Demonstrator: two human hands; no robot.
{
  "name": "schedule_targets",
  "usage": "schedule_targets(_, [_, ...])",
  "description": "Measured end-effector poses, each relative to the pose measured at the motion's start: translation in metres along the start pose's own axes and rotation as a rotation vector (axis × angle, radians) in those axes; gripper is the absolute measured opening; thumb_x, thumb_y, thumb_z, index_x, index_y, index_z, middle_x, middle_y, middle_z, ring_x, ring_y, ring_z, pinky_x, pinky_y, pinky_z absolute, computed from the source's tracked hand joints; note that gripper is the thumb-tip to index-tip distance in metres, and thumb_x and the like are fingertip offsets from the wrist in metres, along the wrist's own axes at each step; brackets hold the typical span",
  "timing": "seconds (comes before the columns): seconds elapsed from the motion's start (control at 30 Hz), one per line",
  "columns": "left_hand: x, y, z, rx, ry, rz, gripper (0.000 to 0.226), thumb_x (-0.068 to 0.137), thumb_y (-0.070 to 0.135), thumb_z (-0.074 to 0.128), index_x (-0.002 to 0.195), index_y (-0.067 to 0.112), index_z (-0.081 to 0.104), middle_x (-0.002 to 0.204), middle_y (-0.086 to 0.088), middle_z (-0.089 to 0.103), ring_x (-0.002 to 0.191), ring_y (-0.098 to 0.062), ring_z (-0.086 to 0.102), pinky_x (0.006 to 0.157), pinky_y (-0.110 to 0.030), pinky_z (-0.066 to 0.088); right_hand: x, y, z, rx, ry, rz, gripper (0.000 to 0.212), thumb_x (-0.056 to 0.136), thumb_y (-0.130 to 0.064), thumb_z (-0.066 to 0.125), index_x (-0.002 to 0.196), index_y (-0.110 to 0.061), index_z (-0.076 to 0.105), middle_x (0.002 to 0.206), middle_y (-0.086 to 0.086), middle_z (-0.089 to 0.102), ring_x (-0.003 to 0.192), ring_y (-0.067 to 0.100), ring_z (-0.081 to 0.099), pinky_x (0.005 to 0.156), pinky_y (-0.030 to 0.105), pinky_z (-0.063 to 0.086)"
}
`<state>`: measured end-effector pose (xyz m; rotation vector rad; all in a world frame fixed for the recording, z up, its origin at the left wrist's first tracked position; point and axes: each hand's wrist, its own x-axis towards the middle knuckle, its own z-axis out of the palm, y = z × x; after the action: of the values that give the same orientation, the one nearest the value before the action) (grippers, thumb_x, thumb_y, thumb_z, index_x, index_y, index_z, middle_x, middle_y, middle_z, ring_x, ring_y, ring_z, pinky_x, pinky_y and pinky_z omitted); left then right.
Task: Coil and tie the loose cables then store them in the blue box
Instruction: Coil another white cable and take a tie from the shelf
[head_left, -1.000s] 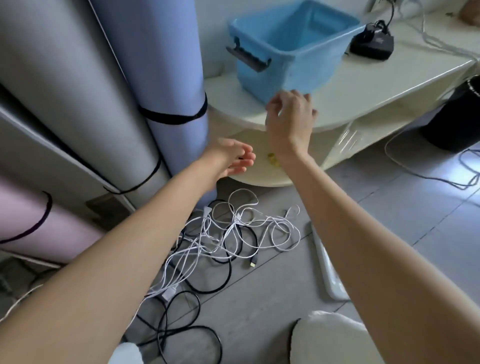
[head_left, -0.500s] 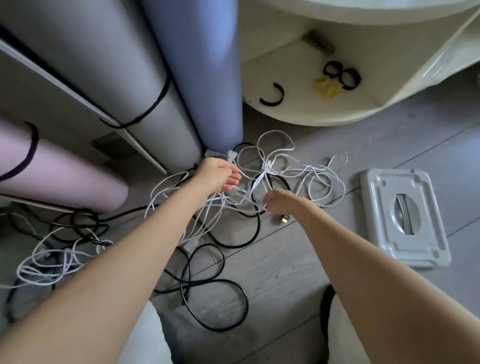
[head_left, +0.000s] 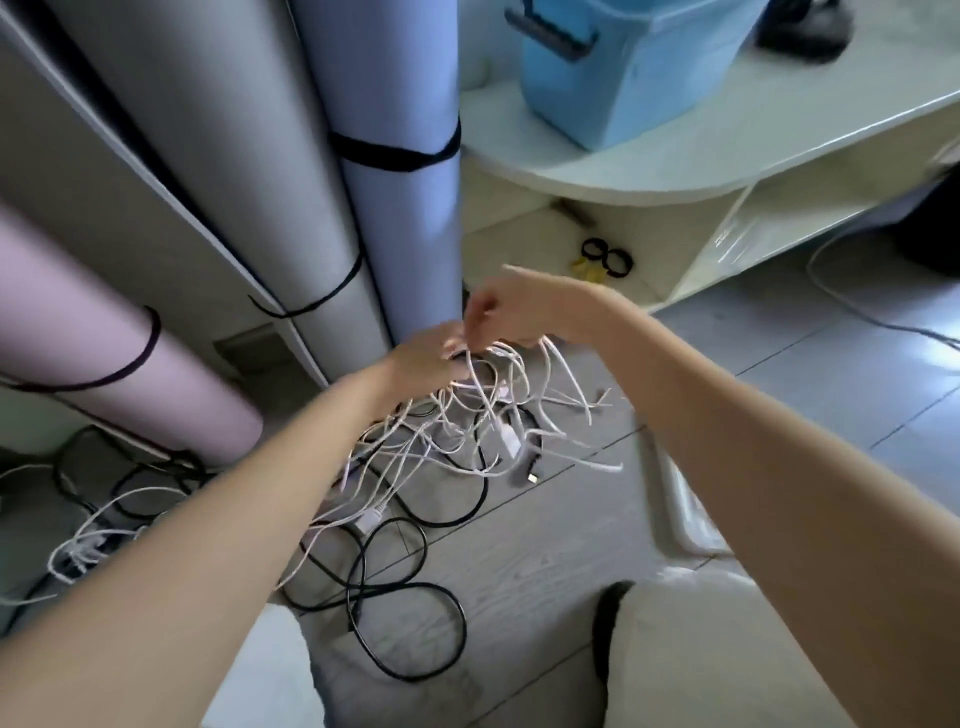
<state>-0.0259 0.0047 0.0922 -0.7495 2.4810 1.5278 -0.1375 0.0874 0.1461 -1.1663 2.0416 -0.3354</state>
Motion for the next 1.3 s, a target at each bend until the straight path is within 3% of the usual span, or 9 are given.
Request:
schedule_targets(0.13, [-0.031, 0.042, -0.024, -0.081, 0.097, 0.117, 0.014, 0.089, -0.001, 0.056, 0.099, 0.008, 0.061, 0.087, 0.002, 0.063, 0.082, 0.001, 0.06, 0.067, -0.001, 0.04, -0.055, -0.069, -0.056, -0.041, 0.336, -0.176, 0.007, 0.078, -0.01, 0.067, 0.074, -0.016, 0.064, 0.061, -0.006, 0.05, 0.054, 0.006, 0.042, 0.048, 0.012, 0.032])
schedule_targets(0.4, [-0.088, 0.067, -0.081, 0.01, 0.371, 0.196, 0.032, 0.097, 0.017, 0.048, 0.065, 0.018, 0.049, 0.06, -0.001, 0.051, 0.043, -0.003, 0.043, 0.051, -0.018, 0.036, -0.139, -0.13, -0.106, 0.103, 0.917, -0.311, 0.007, 0.086, -0.012, 0.055, 0.088, -0.018, 0.052, 0.069, -0.002, 0.051, 0.058, 0.012, 0.044, 0.05, 0.014, 0.03])
schedule_targets(0.53, [-0.106, 0.044, -0.089, 0.127, 0.415, 0.02, 0.045, 0.1, 0.023, 0.041, 0.057, 0.011, 0.047, 0.056, -0.005, 0.048, 0.049, -0.02, 0.046, 0.056, -0.027, 0.041, -0.154, -0.122, -0.106, 0.139, 1.094, -0.267, 0.008, 0.089, -0.013, 0.049, 0.096, -0.014, 0.054, 0.071, 0.002, 0.051, 0.074, 0.023, 0.049, 0.064, 0.032, 0.038])
schedule_targets(0.63, [-0.116, 0.026, -0.09, 0.435, 0.192, -0.342, 0.03, 0.099, 0.012, 0.04, 0.087, 0.0, 0.064, 0.092, -0.018, 0.064, 0.08, -0.033, 0.063, 0.053, -0.027, 0.044, -0.158, -0.112, -0.103, 0.225, 1.232, -0.219, 0.008, 0.09, -0.013, 0.046, 0.097, -0.013, 0.051, 0.074, 0.0, 0.051, 0.078, 0.022, 0.049, 0.07, 0.034, 0.04])
schedule_targets(0.73, [-0.118, 0.02, -0.088, 0.806, 0.11, -0.391, 0.03, 0.095, 0.011, 0.043, 0.12, -0.001, 0.055, 0.122, -0.016, 0.058, 0.097, -0.027, 0.057, 0.059, -0.027, 0.045, -0.157, -0.107, -0.097, 0.271, 1.102, -0.224, 0.01, 0.088, -0.013, 0.051, 0.082, -0.021, 0.048, 0.067, -0.004, 0.05, 0.064, 0.015, 0.047, 0.056, 0.025, 0.037])
schedule_targets(0.87, [-0.109, 0.064, -0.083, 0.288, 0.473, 0.098, 0.039, 0.09, 0.027, 0.048, 0.118, 0.004, 0.06, 0.123, -0.012, 0.061, 0.114, -0.025, 0.055, 0.095, -0.028, 0.038, -0.148, -0.097, -0.071, 0.108, 0.739, -0.269, 0.019, 0.085, -0.01, 0.058, 0.073, -0.023, 0.05, 0.064, 0.002, 0.059, 0.044, -0.001, 0.046, 0.047, 0.014, 0.034])
schedule_targets(0.93, [-0.116, 0.099, -0.077, 0.0, 0.431, 0.277, 0.047, 0.082, 0.048, 0.045, 0.105, 0.012, 0.066, 0.105, -0.002, 0.066, 0.099, -0.015, 0.059, 0.093, -0.027, 0.04, -0.144, -0.093, -0.057, 0.038, 0.589, -0.293, 0.014, 0.086, -0.009, 0.058, 0.079, -0.019, 0.053, 0.064, 0.004, 0.063, 0.037, -0.004, 0.044, 0.042, 0.009, 0.031])
schedule_targets(1.07, [-0.121, 0.123, -0.056, -0.295, 0.144, 0.368, 0.024, 0.099, 0.023, 0.044, 0.083, 0.011, 0.059, 0.073, -0.001, 0.057, 0.06, 0.001, 0.057, 0.072, -0.018, 0.052, -0.135, -0.083, -0.044, 0.025, 0.496, -0.319, 0.008, 0.087, -0.015, 0.061, 0.085, -0.02, 0.055, 0.061, -0.001, 0.064, 0.038, 0.001, 0.045, 0.043, 0.012, 0.033])
schedule_targets(1.3, [-0.103, 0.117, -0.064, -0.007, 0.245, 0.281, 0.046, 0.096, 0.036, 0.045, 0.075, 0.0, 0.063, 0.064, -0.007, 0.032, 0.048, -0.01, 0.029, 0.045, -0.02, 0.021, -0.122, -0.065, -0.049, -0.157, 0.527, -0.219, 0.023, 0.08, -0.031, 0.07, 0.081, -0.01, 0.061, 0.064, -0.004, 0.05, 0.062, 0.014, 0.045, 0.053, 0.018, 0.032])
